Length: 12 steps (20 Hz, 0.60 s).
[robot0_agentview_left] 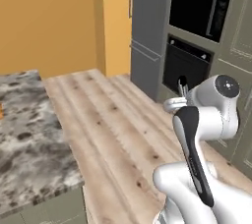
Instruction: Take the tongs from the drawer on the right and place them on the dining counter next to the tray containing the hot dog.
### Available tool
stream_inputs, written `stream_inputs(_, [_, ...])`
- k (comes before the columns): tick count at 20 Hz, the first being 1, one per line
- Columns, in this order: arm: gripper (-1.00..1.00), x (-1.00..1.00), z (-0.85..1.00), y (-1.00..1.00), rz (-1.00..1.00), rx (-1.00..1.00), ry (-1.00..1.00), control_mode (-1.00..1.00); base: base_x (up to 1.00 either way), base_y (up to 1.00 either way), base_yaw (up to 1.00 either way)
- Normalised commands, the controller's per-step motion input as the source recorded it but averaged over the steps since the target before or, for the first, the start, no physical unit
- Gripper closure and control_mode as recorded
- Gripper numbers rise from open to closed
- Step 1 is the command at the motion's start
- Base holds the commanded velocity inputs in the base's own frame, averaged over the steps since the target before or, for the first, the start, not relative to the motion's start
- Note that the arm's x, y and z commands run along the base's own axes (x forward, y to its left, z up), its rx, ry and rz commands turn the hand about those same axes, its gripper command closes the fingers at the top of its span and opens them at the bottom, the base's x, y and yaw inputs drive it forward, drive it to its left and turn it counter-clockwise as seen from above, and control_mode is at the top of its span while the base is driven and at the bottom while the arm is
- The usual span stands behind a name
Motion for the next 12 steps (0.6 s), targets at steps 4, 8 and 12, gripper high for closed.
stream_inputs(4, [1.0, 0.0, 0.0, 0.0, 0.0, 0.0, 0.0, 1.0, 1.0, -0.27, 0.22])
stream_inputs(8, [1.0, 0.0, 0.0, 0.0, 0.0, 0.0, 0.0, 1.0, 1.0, -0.11, 0.29])
stream_inputs(12, [1.0, 0.0, 0.0, 0.0, 0.0, 0.0, 0.0, 1.0, 1.0, -0.16, 0.32])
